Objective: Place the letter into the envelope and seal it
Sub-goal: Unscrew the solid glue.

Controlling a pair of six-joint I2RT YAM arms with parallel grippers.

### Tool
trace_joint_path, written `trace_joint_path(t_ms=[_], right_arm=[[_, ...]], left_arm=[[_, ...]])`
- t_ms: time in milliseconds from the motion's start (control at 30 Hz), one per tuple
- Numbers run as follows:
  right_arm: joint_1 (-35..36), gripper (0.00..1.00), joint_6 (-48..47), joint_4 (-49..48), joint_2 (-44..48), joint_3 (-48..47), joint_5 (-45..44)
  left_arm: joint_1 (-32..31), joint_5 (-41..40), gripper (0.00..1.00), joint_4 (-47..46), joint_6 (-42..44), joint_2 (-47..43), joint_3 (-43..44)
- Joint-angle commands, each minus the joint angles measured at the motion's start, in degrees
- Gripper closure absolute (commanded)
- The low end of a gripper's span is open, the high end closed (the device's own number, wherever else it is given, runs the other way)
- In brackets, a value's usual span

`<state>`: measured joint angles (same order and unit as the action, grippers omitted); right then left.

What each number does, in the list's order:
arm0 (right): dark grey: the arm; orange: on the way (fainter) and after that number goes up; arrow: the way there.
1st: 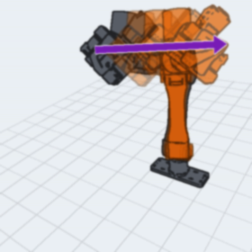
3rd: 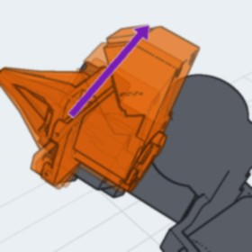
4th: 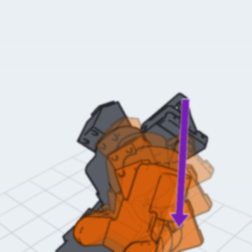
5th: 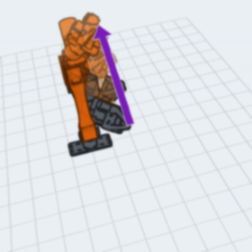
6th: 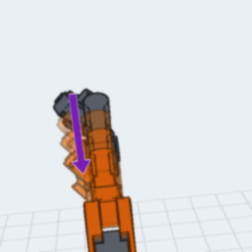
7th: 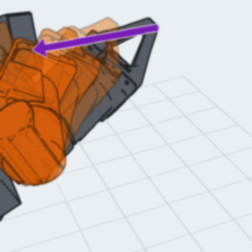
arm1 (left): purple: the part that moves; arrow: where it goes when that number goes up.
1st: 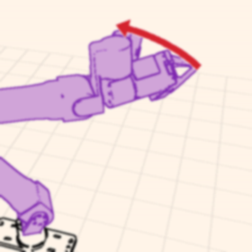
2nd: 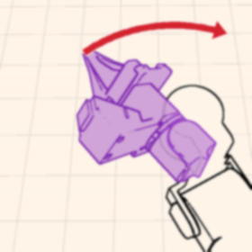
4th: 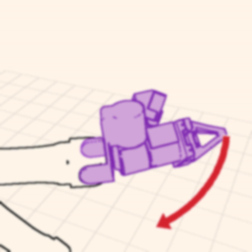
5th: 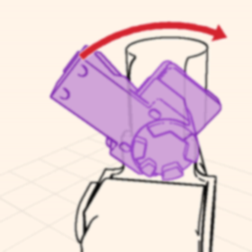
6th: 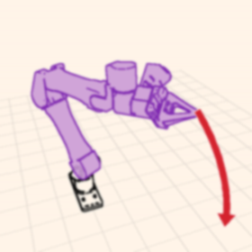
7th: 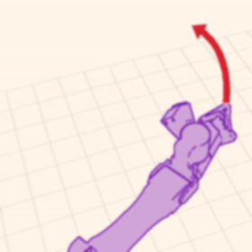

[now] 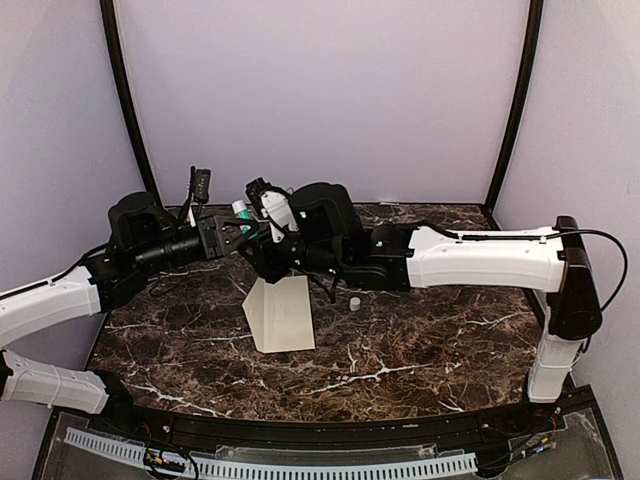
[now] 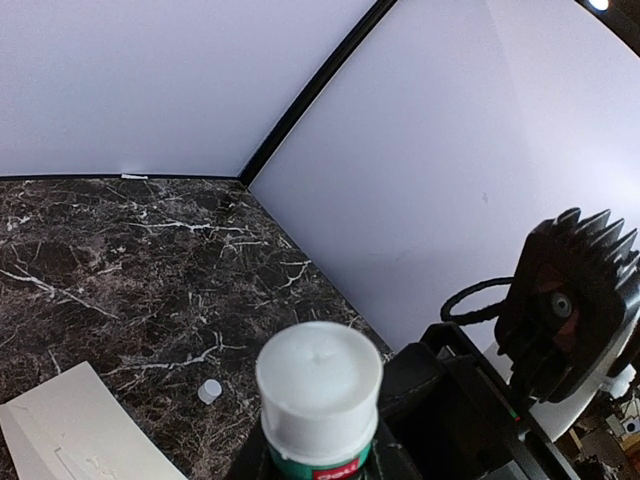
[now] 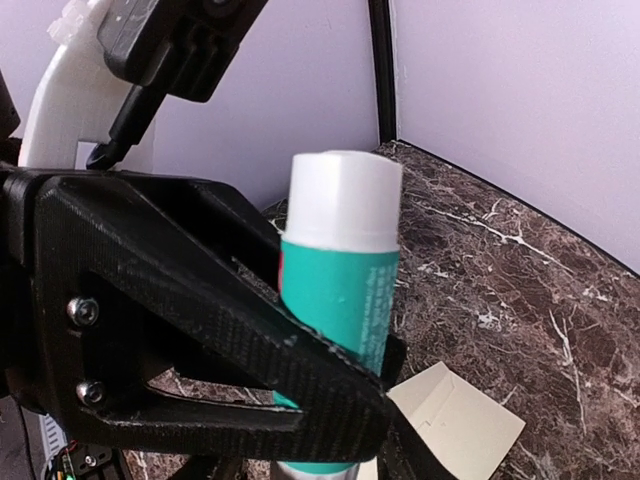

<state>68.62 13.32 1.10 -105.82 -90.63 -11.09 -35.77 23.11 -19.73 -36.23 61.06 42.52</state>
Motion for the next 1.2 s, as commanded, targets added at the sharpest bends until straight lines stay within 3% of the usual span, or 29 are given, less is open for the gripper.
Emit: trace_joint_path(t_ms=[0,200,333,533,633,767,933,1067,1167], right_arm=[[0.39,0.68,-1.19,-1.29,-1.31,-2.78,-0.39],[-0.39,0.89,0.59,-3.60,0.55,-0.20,2.38],[-2.42,0.98,2.26,-10.24,4.29,5.41,13.75],[-5.78,0.98,7.26,-21.65,7.35,10.37,41.42],[-6.24,1.00,10.08,-26.13,7.93,10.86,49.63],[-6.41,1.00,14.52,-31.10,7.64,10.56,58.44],[-6.64,0.99,17.29,-34.19,6.82,10.14,63.22],[-7.00,0.92,18.48,-36.12,6.81,11.19,63.65],[-7.29,0.81,18.79,-36.84,7.15,11.88,62.56]], left_arm=[[-0.09,1.44,1.00,-1.74,-0.28,-0.06,2.02],[-0.09,2.51,1.00,-1.38,0.57,0.03,2.22],[-0.01,6.26,1.00,-2.04,2.34,-0.32,2.21],[0.08,23.79,1.00,-8.64,5.80,-1.26,1.67],[0.09,32.55,1.00,-10.50,6.74,-1.69,1.63],[0.07,37.28,1.00,-7.02,9.99,-1.23,2.79],[0.09,39.42,1.00,-6.63,10.69,-0.86,2.89],[0.02,40.30,1.00,-8.23,10.03,-0.90,2.68],[0.04,39.57,1.00,-8.81,9.62,-1.11,2.38]])
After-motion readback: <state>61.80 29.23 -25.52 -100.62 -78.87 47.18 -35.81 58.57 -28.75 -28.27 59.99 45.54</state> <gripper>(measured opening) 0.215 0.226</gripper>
